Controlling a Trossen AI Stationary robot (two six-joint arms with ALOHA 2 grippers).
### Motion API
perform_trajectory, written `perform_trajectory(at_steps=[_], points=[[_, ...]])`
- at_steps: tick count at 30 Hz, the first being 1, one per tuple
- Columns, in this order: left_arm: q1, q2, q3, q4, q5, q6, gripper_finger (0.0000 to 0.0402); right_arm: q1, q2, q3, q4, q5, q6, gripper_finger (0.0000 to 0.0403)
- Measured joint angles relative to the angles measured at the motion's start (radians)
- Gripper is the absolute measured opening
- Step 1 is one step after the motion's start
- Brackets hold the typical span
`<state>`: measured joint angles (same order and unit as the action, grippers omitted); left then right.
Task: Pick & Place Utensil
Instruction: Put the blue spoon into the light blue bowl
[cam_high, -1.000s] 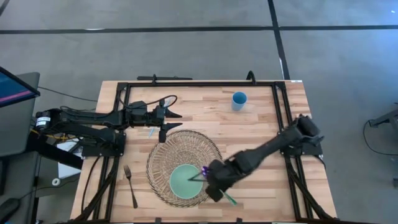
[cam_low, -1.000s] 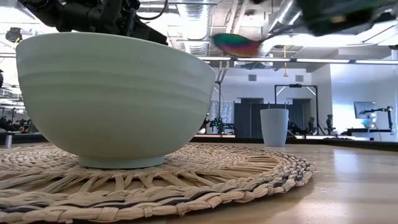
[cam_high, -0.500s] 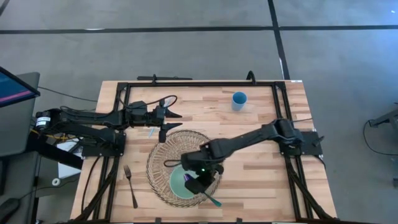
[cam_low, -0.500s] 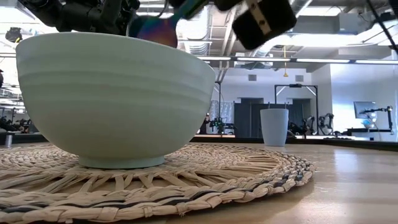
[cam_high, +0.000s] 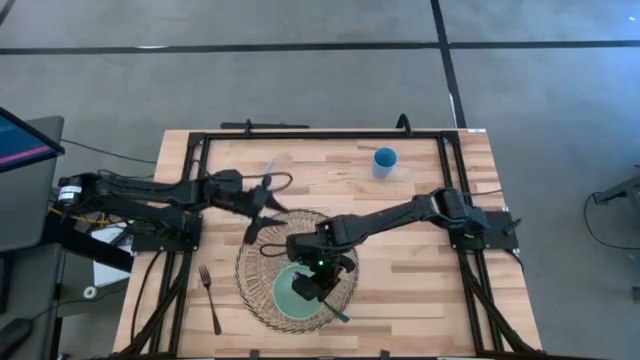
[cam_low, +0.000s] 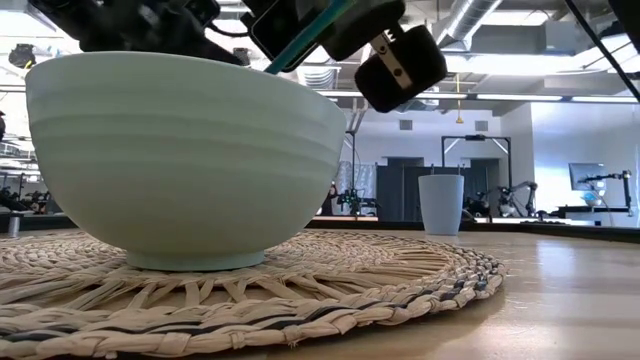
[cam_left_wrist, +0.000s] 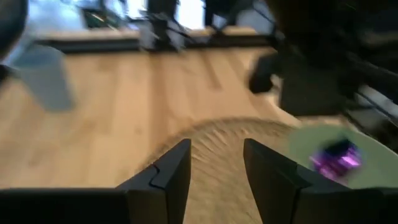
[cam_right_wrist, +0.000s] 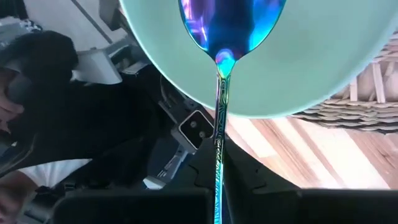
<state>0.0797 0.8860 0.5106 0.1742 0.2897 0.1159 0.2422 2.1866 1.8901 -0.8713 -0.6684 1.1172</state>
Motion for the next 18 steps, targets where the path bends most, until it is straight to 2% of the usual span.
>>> perform_trajectory(at_steps=[4,9,11,14,18], points=[[-0.036,0.000,0.000,-0.098,0.036,-0.001,0.0149,0.018,0.025,-0.004,0.021,-0.011,-0.001,0.0004],[-0.105,-0.001,-0.054,-0.115,0.225,-0.016,0.0149,0.021,0.058,-0.004,0.077,-0.046,0.002,0.0007],[-0.143,-0.001,-0.076,-0.113,0.267,-0.026,0.0149,0.019,0.059,-0.003,0.062,-0.055,-0.005,0.0009],[-0.202,0.002,-0.113,-0.066,0.269,-0.028,0.0149,0.010,0.059,-0.003,0.066,-0.062,-0.017,0.0010],[-0.285,0.030,-0.153,0.089,0.267,-0.028,0.0149,-0.004,0.059,-0.003,0.063,-0.064,-0.028,0.0010]])
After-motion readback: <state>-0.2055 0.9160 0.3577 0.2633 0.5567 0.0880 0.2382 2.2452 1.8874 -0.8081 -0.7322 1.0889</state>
